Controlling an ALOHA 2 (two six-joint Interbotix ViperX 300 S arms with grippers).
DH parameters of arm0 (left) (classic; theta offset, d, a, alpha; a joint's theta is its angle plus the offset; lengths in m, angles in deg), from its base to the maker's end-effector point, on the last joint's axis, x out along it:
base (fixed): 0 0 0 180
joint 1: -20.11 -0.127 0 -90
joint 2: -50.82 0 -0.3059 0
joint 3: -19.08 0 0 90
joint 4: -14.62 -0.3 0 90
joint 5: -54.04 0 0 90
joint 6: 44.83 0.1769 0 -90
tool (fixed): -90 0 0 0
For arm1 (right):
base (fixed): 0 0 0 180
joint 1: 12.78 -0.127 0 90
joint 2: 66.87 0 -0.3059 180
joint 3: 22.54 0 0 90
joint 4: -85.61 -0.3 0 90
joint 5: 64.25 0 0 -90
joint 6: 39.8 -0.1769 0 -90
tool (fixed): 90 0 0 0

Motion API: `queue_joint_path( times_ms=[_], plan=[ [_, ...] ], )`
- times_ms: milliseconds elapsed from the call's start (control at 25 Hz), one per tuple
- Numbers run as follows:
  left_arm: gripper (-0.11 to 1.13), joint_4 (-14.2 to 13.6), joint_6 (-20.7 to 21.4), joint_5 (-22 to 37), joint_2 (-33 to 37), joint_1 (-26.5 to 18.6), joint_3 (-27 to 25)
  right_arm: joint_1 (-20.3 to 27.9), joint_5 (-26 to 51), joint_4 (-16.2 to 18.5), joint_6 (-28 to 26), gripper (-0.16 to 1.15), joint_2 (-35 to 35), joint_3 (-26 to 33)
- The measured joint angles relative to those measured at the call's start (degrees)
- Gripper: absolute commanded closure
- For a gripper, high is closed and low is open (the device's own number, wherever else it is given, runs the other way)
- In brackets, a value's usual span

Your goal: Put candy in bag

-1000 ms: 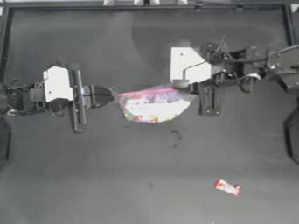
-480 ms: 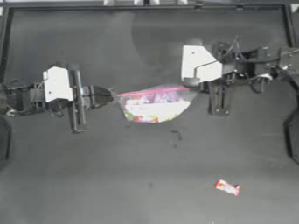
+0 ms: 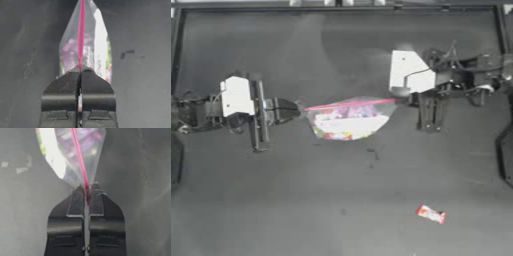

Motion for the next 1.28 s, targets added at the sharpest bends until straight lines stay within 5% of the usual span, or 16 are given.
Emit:
queue_joint_path(
  times_ms=[520,1280],
  plan=[
    [0.98,0.0,0.0,0.6,-0.1,0.3,1.4,0.0,0.2,-1.8,-0.1,0.95,-1.8,0.6],
    [0.98,0.0,0.0,12.1,6.2,5.2,6.3,-6.9,1.7,-3.6,-3.8,0.95,-6.0,4.5]
  ],
)
